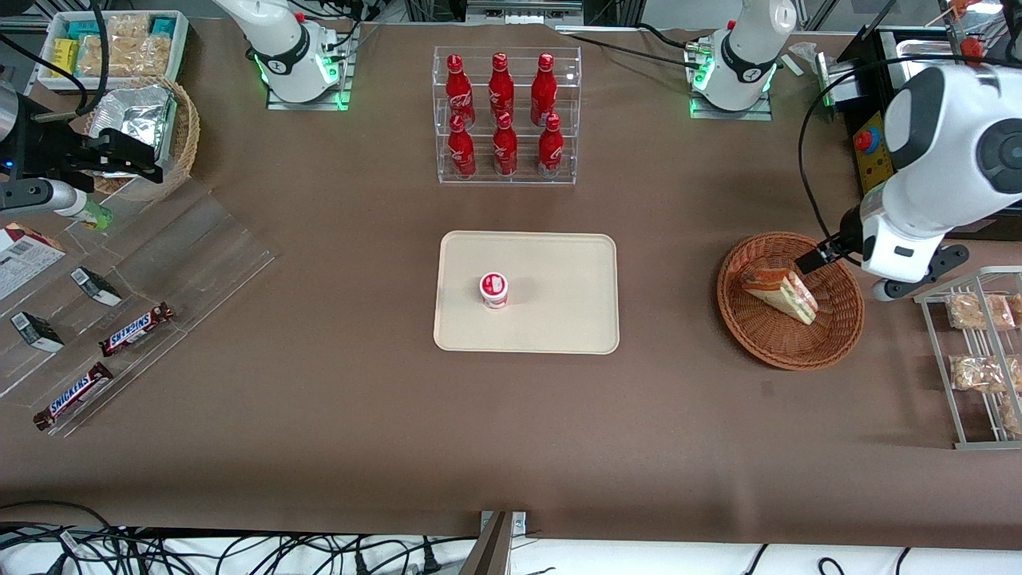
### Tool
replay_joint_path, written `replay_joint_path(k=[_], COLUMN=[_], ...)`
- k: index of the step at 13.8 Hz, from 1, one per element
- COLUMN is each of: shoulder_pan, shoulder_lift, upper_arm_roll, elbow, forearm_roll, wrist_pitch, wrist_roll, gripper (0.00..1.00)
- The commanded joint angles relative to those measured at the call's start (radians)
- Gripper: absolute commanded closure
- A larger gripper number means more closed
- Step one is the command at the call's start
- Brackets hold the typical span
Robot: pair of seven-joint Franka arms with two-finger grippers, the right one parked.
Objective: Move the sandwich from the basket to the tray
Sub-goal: 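Move the left gripper down over the wrapped sandwich in the wicker basket, then lower the left gripper around the sandwich and close on it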
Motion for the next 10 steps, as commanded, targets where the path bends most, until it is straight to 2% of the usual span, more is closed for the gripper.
replay_joint_path(k=[1, 3, 7, 10], shoulder_pan=[-0.001, -0.001, 0.000, -0.001], shoulder_lift=[-0.017, 0.000, 0.084, 0.137], upper_arm_roll=[-0.003, -0.002, -0.003, -0.003], elbow=[-0.111, -0.151, -0.156, -0.157], forearm_roll=[0.045, 0.048, 0.141, 0.157], wrist_pitch=[0.139, 0.211, 0.297, 0.351], wrist_roll=[-0.165, -0.225, -0.395, -0.457], gripper=[0.00, 0.00, 0.00, 0.00])
